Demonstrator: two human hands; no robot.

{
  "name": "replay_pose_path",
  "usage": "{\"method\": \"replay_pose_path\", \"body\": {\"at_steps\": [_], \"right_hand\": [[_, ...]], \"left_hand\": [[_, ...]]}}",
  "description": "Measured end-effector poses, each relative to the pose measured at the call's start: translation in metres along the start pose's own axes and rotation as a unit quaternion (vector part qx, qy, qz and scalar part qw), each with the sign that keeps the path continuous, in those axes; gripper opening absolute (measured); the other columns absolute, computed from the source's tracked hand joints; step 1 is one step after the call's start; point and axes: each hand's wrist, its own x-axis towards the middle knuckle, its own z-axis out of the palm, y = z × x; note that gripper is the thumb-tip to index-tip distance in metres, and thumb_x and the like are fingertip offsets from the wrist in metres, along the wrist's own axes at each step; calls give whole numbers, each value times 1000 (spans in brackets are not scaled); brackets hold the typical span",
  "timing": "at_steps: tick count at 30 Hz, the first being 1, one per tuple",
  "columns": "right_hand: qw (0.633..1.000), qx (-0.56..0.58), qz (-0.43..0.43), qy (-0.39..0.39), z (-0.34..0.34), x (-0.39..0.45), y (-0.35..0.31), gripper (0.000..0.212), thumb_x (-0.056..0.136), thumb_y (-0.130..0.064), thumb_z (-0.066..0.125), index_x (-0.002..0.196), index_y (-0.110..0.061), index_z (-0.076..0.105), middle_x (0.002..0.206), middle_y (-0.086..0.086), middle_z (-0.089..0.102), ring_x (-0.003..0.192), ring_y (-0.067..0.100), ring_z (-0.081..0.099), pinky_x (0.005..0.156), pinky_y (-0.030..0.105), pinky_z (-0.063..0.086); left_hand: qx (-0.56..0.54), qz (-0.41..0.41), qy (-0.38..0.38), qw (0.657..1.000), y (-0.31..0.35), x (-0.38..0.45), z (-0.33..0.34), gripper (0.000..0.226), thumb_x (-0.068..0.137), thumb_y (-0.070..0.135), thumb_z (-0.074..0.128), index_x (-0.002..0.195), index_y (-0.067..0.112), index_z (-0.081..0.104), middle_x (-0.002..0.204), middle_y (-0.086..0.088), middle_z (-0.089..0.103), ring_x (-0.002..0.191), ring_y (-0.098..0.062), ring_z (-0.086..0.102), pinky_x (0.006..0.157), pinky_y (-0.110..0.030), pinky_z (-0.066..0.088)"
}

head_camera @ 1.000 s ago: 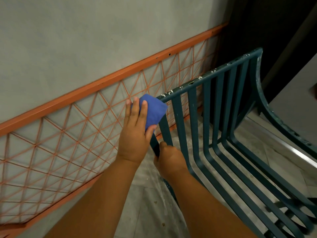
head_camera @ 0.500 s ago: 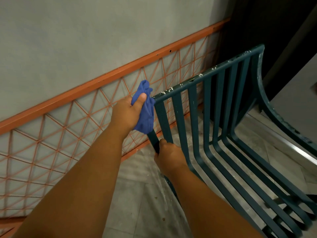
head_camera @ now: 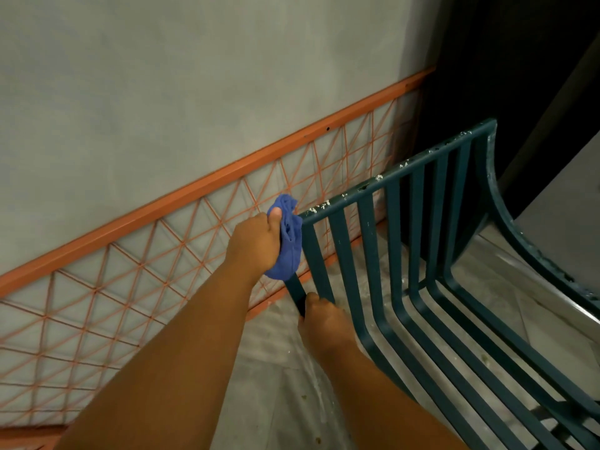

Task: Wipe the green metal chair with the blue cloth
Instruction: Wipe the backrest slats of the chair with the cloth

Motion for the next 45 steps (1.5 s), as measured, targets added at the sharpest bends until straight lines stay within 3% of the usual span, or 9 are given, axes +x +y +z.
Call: {"method": "replay_pose_path", "body": {"at_steps": [7, 11, 13, 15, 19, 23, 28, 43, 45], "right_hand": [[999, 34, 12, -28, 1, 2, 0, 26, 98, -23, 49, 122, -14, 49, 109, 6, 65, 96, 22, 65, 81, 30, 53], [998, 47, 19, -42, 0, 2, 1, 25, 98, -22, 49, 122, -14, 49, 112, 7, 64, 100, 23, 64, 85, 32, 54], [998, 47, 27, -40, -1, 3, 1, 23, 98, -21, 48, 120, -14, 49, 112, 7, 64, 100, 24, 64, 85, 32, 53], [997, 47, 41, -40, -1, 4, 0, 22, 98, -22, 48, 119, -15, 50, 112, 6, 64, 100, 23, 63, 85, 32, 52], [997, 49, 47, -35, 0, 4, -3, 19, 98, -20, 45, 115, -14, 52, 110, 6, 64, 98, 23, 63, 79, 31, 49], [996, 52, 65, -37, -2, 1, -5, 19, 96, -23, 49, 114, -19, 54, 106, 3, 65, 93, 21, 63, 80, 31, 51], [989, 56, 109, -87, -12, 9, -6, 27, 91, -19, 57, 117, -22, 52, 105, 3, 63, 92, 20, 61, 76, 30, 48], [992, 44, 106, -57, -11, 13, -10, 16, 91, -24, 58, 106, -22, 56, 90, -2, 56, 77, 15, 52, 65, 27, 40], [990, 62, 115, -61, -12, 13, -10, 16, 90, -25, 59, 106, -24, 57, 89, -4, 54, 78, 15, 53, 68, 28, 42]], "left_hand": [[-173, -206, -157, 950, -1, 20, -9, 37, 102, 24, 34, 123, 0, 53, 106, -16, 62, 93, -25, 57, 86, -34, 45], [-350, -227, -281, 865, 2, 29, -18, 22, 98, 14, 45, 78, 15, 54, 57, 4, 52, 41, -11, 39, 49, -15, 45], [-368, -228, -298, 851, 2, 32, -21, 8, 92, 18, 52, 88, 14, 58, 59, 3, 53, 75, 1, 37, 53, -15, 50], [-347, -206, -299, 865, 0, 36, -23, 29, 94, 17, 50, 113, -3, 57, 71, -6, 56, 55, -8, 47, 56, -20, 47], [-274, -126, -252, 920, -13, 35, -15, 27, 100, 21, 44, 114, 7, 62, 107, -14, 66, 92, -27, 61, 85, -36, 47], [-85, 25, -44, 995, -13, -6, -7, 56, 92, 54, 24, 108, 17, 63, 97, -3, 66, 91, -24, 62, 70, -30, 43], [-43, 44, -29, 998, -4, -5, -4, 58, 95, 46, 25, 119, 7, 59, 111, -14, 65, 101, -30, 60, 86, -36, 45], [-25, 168, 69, 983, 19, 11, 4, 60, 95, 42, 17, 82, 2, 61, 64, -11, 63, 52, -11, 39, 42, -17, 22], [48, 194, 32, 979, 26, 14, 8, 67, 93, 45, 10, 99, 2, 61, 80, -11, 67, 59, -14, 49, 45, -19, 35]]}}
